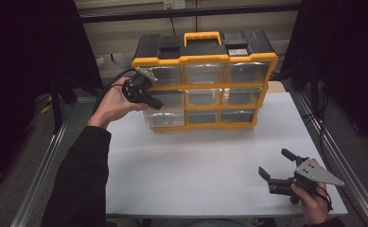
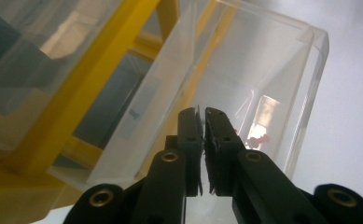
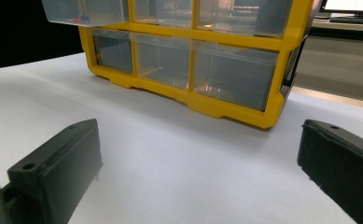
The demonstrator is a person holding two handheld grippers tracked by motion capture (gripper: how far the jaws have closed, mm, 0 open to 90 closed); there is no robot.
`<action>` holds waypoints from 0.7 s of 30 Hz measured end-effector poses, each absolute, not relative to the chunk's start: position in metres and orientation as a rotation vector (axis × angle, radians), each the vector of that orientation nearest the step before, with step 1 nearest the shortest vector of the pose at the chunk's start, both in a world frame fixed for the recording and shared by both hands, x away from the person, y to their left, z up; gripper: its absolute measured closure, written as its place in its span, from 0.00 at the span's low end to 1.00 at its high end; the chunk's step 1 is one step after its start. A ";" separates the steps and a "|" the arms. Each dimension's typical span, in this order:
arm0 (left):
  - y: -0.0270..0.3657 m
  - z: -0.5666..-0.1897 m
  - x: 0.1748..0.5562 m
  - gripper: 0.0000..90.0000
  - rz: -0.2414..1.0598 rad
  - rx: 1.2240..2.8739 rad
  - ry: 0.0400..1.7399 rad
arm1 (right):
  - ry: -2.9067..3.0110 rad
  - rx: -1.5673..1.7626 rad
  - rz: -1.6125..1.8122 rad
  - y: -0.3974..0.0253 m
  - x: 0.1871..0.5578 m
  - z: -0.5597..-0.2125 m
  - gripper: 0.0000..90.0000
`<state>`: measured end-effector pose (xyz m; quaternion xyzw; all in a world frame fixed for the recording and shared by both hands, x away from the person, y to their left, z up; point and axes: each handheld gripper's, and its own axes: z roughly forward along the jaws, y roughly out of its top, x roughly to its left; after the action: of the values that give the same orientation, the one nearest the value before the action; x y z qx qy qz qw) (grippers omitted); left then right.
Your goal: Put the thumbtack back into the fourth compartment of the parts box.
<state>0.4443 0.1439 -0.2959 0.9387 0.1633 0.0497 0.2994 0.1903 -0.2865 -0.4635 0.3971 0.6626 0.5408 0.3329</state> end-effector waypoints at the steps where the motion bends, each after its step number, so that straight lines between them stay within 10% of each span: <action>1: 0.144 -0.296 0.446 0.95 0.128 2.508 0.415 | 1.731 1.039 1.411 -0.286 0.190 -0.464 0.00; 21: 0.137 -0.306 0.448 0.92 0.109 2.463 0.459 | 1.728 1.042 1.411 -0.287 0.190 -0.463 0.00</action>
<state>0.4484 0.1366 -0.3060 0.9332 0.1740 0.0411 0.3116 0.1900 -0.2869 -0.4635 0.3989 0.6617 0.5402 0.3334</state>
